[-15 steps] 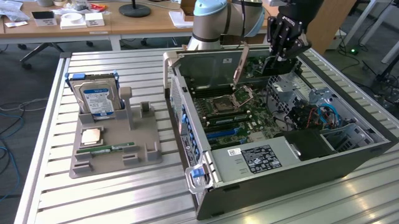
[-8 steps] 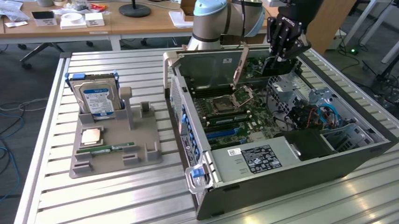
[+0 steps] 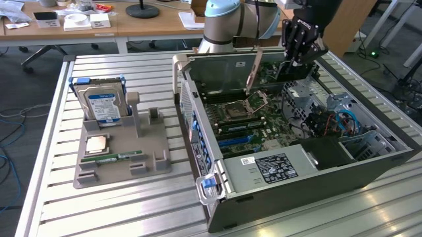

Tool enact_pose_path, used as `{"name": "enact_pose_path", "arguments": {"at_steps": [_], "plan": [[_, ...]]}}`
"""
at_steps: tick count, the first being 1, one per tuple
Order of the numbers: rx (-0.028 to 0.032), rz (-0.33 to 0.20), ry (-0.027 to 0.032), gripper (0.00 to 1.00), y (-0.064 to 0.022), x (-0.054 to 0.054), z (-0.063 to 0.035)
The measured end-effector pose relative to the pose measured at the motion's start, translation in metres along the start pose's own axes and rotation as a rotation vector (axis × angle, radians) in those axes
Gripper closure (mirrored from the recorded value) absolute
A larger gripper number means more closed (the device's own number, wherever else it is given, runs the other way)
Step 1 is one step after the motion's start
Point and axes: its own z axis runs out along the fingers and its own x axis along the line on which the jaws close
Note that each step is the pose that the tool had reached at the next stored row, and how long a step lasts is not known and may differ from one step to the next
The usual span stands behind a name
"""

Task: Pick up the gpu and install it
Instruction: 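Insert the gpu into the slot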

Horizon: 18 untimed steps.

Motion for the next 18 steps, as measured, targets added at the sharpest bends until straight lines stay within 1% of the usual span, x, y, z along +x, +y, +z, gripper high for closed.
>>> {"name": "enact_pose_path", "arguments": {"at_steps": [18], "plan": [[0.0001,0.000,0.0000,0.74,0.0005,0.001,0.0221]]}}
